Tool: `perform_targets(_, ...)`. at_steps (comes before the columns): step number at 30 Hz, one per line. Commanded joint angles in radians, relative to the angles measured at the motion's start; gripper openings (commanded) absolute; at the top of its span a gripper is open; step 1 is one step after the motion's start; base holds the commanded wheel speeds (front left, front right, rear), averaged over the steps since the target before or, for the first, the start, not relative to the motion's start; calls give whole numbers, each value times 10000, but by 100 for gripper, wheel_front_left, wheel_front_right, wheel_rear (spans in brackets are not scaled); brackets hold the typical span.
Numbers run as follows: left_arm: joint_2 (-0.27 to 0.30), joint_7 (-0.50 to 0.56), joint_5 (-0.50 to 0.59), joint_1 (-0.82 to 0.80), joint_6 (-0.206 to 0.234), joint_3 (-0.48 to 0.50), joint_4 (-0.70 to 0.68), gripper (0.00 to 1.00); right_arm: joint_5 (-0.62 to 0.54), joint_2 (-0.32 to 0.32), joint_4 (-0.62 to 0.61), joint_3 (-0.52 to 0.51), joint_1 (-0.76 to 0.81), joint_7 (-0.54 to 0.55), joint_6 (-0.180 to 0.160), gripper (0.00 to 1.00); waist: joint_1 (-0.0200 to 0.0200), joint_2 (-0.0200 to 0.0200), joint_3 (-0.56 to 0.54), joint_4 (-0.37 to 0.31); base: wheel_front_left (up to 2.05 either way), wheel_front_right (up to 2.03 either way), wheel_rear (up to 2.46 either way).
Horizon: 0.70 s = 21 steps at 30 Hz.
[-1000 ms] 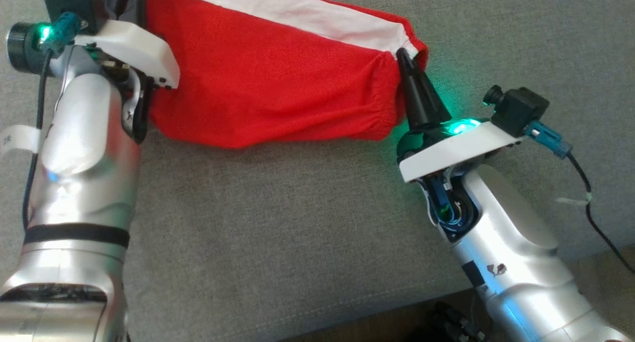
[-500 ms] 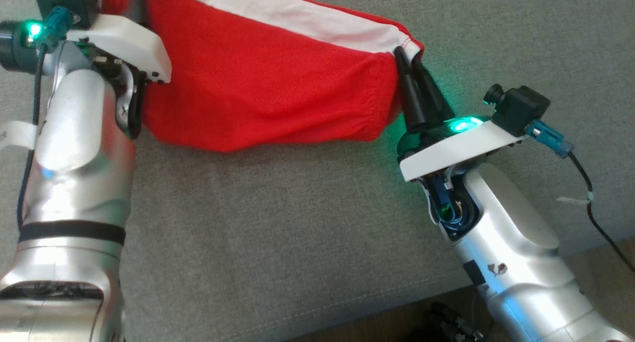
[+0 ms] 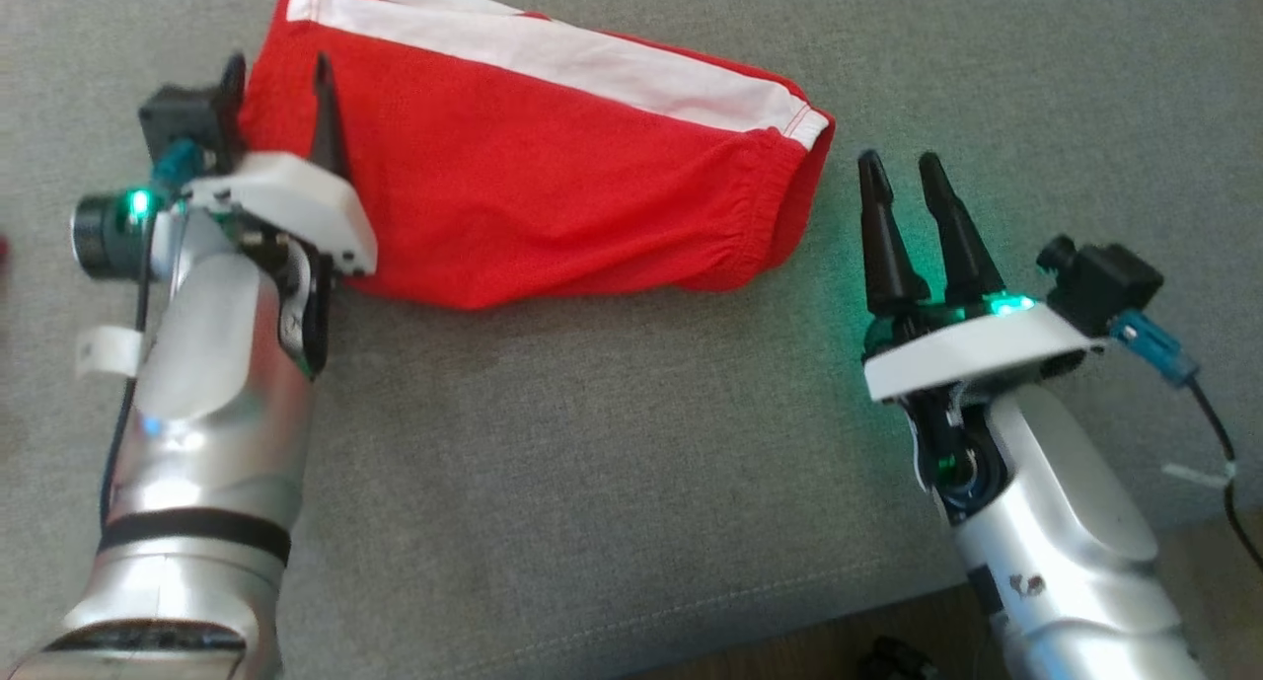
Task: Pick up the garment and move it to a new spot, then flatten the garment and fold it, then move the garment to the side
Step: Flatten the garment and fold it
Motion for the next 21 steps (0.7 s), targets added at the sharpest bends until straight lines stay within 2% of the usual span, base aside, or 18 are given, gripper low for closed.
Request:
perform_targets(1, 250, -51, -50, -93, 84, 295, -163, 100, -80, 167, -321, 94, 101, -95, -9, 100, 0, 0, -78, 38, 0, 0, 0)
perform_targets(6, 315, -51, 13, 101, 270, 246, 721, 100, -176, 168, -320, -93, 485, -95, -9, 100, 0, 0, -245, 23, 0, 0, 0)
perform_targets(13, 285, 247, -205, 78, 175, 242, 2327, 100, -206, 168, -310, -118, 638, -95, -9, 100, 0, 0, -377, -47, 0, 0, 0)
perform_targets(14, 272, 247, -247, 83, 138, 245, 2492, 60, -217, 168, -301, -102, 658, -95, -9, 100, 0, 0, -434, -50, 0, 0, 0)
perform_targets(15, 225, 224, -318, 96, 16, 221, 2738, 0, -234, 168, -270, -63, 708, -95, -9, 100, 0, 0, -559, -30, 0, 0, 0)
perform_targets(21, 34, -7, -732, 615, -28, 421, 2753, 0, -292, 168, 15, -22, 995, -95, -9, 100, 0, 0, -1235, 112, 0, 0, 0)
